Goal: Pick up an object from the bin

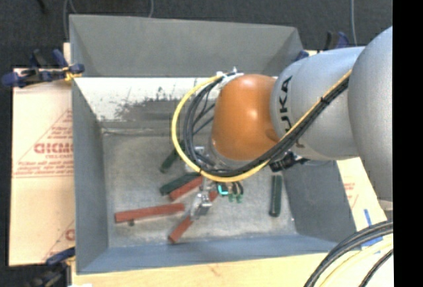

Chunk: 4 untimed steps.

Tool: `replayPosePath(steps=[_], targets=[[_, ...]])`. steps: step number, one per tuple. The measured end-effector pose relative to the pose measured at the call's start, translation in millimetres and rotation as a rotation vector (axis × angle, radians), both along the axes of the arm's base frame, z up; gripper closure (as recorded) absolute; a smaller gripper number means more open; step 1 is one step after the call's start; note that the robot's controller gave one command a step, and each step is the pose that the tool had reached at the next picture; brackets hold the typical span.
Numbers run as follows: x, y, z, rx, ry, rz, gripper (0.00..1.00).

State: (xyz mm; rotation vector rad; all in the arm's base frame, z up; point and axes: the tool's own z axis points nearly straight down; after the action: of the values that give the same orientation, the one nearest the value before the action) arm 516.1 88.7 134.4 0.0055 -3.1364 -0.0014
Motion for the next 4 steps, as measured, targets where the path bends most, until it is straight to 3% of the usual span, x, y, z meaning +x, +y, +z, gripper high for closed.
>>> replayPosePath(steps=[1,2,3,4], targets=[[2.0,-0.2,3.9,0.001,-0.007,-0.002,0.00],[26.7,-9.2,-38.4,0.003,-0.017,0.068,1.00],[26.6,-9.2,-38.5,0.003,-0.017,0.068,1.00],[23.7,3.8,72.3,0.001,-0.009,0.058,1.00]])
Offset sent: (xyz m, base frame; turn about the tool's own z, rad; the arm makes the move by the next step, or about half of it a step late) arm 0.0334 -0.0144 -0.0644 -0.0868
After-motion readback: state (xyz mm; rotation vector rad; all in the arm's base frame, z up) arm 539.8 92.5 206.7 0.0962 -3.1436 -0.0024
